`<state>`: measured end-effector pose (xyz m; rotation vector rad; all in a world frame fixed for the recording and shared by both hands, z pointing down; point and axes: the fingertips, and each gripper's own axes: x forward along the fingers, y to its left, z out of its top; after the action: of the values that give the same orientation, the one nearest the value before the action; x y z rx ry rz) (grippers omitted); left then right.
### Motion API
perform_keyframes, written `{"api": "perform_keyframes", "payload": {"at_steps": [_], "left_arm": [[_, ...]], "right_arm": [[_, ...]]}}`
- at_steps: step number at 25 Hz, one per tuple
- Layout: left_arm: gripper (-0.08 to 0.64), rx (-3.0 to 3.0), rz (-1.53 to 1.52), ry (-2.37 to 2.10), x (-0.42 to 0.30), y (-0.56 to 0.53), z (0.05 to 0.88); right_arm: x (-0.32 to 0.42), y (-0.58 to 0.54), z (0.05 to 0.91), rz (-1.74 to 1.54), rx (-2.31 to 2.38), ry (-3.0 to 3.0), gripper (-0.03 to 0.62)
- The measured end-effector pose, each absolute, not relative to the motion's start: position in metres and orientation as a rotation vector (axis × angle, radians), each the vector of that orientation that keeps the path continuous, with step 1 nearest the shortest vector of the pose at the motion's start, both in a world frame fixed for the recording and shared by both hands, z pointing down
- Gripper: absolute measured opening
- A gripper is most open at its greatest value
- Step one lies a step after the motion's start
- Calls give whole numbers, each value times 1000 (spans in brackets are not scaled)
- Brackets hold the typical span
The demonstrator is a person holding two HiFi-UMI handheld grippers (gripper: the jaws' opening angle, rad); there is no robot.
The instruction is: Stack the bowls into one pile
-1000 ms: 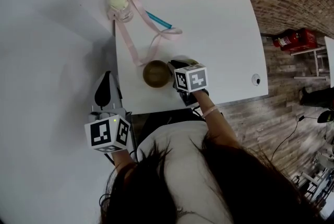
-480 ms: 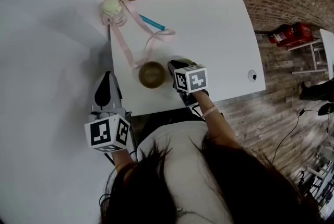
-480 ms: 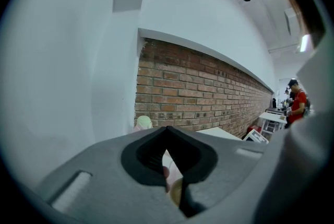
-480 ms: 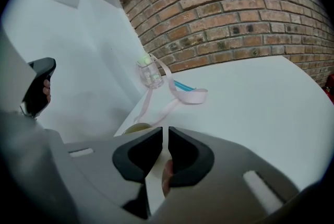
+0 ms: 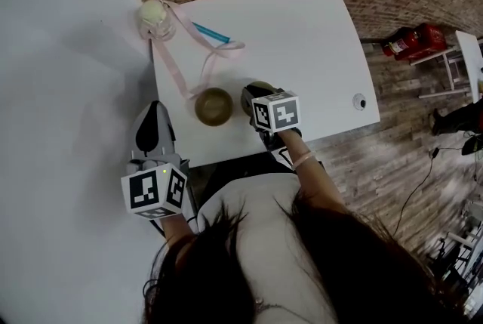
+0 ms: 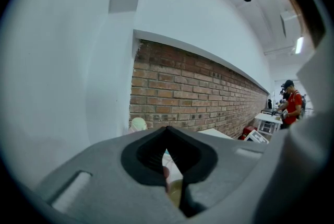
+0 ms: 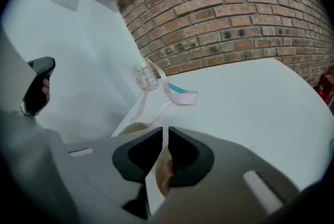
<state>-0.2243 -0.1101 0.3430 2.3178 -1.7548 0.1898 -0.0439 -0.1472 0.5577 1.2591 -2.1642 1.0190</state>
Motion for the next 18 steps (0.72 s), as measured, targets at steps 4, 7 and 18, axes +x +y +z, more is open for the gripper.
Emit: {"api": "perform_keyframes", "payload": {"at_steps": [4,7,18], "left_arm": [[1,2322,185,-1745,-222,-110,343],[1,2329,187,-1733,-218,-110,343],[0,2357,194,-1676,-201,-116,346]], "right_arm": [[-39,-145,557,1015,1274,-2157,38],[-34,-143,556,1016,1287,-2148,38],[-13,-134,560,1039,1336,-2109,40]]}}
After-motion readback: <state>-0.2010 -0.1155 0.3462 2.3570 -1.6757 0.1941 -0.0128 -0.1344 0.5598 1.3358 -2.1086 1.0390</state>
